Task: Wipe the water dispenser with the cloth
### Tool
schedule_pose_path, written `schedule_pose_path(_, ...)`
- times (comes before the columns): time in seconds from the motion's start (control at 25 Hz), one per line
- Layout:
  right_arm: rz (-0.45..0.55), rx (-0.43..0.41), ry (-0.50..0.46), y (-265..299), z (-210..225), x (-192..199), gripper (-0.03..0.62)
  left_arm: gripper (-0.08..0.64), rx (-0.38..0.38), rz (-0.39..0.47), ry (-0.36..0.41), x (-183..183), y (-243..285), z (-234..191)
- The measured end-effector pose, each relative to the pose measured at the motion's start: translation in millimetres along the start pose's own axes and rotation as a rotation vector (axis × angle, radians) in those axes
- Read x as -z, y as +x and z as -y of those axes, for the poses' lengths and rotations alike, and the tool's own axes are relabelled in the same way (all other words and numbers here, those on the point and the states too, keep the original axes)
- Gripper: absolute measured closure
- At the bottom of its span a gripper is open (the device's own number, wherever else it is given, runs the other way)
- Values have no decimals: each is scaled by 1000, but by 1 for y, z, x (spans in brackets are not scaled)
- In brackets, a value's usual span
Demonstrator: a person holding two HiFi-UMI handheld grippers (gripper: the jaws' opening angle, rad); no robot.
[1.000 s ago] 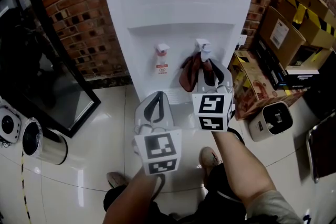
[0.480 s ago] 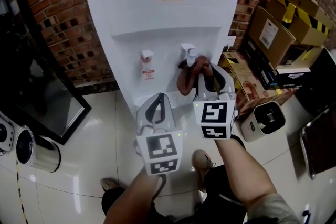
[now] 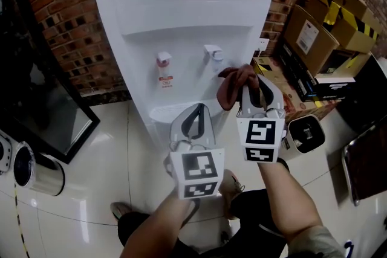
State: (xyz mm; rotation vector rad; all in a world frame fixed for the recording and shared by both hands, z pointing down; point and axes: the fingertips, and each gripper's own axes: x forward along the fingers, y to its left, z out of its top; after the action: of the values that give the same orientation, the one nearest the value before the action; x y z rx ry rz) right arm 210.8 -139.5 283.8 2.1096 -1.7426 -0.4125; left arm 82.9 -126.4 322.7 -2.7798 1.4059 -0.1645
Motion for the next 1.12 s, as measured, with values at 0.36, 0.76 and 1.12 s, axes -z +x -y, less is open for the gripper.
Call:
schedule_pose_path(0.36,-24,-17,23,8,9,15,509,560,29,-14,20,7,4,16)
schedule_pose_path(0.76,86,-147,7,-22,-48,-34,508,560,-105,-18,38,-1,-39,-56)
schedule_pose_path(1.12,271,-435,-91,-43,-199,-96,507,560,-324,-48,33,3,-110,-145)
